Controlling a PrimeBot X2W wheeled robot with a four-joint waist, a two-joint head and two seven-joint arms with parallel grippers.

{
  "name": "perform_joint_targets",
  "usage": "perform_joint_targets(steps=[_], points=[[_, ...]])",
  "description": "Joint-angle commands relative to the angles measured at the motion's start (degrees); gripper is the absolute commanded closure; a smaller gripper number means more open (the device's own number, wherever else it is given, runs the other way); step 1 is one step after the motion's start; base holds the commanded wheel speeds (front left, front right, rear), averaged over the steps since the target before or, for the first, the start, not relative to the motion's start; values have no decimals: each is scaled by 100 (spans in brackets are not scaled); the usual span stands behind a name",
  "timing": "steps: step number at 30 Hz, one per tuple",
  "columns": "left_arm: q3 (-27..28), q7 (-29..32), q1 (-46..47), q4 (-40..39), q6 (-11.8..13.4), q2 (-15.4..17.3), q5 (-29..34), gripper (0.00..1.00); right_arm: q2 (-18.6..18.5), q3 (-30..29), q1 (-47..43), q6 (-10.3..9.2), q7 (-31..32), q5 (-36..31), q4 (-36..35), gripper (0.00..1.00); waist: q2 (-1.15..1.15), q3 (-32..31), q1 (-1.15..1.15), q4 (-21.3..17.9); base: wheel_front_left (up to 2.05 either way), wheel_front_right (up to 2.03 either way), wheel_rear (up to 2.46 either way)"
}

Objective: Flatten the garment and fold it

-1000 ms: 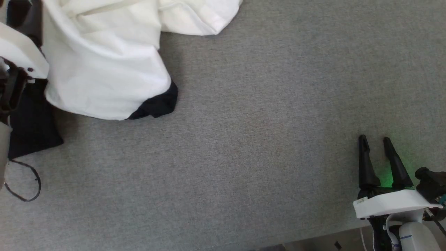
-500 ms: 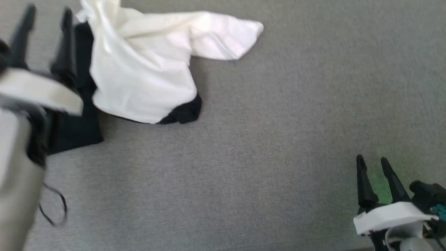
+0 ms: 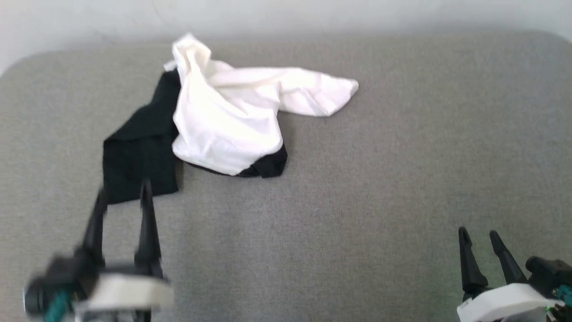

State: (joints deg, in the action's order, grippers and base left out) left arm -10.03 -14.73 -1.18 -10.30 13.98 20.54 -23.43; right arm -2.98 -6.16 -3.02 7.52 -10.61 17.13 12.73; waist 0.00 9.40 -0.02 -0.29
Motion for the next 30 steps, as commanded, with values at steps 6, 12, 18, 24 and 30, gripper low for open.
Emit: perform_joint_targets(steps=[6, 12, 18, 24, 30], points=[[353, -26, -1071, -15, -219, -622, 467, 0, 11, -69, -276, -3, 24, 38, -74, 0, 0, -465, 2, 270, 0, 0, 0], [481, -26, -1170, 149, -792, -1048, 523, 0, 11, -58, -264, -3, 55, -34, -162, 0, 0, -478, 2, 522, 0, 0, 0], [684, -27, -1053, 167, -1110, -1325, 662, 0, 11, -40, 493, -3, 640, -397, -692, 0, 0, -348, 2, 702, 0, 0, 0], [782, -27, -982, 104, -1347, -1519, 789, 0, -51, 193, 2039, -3, 2081, -752, -1188, 0, 0, -32, 2, 762, 0, 0, 0], [739, -27, -668, 64, -1590, -1641, 842, 0, -260, 462, 3530, -3, 3549, -528, -945, 0, 0, 423, 2, 896, 0, 0, 0]])
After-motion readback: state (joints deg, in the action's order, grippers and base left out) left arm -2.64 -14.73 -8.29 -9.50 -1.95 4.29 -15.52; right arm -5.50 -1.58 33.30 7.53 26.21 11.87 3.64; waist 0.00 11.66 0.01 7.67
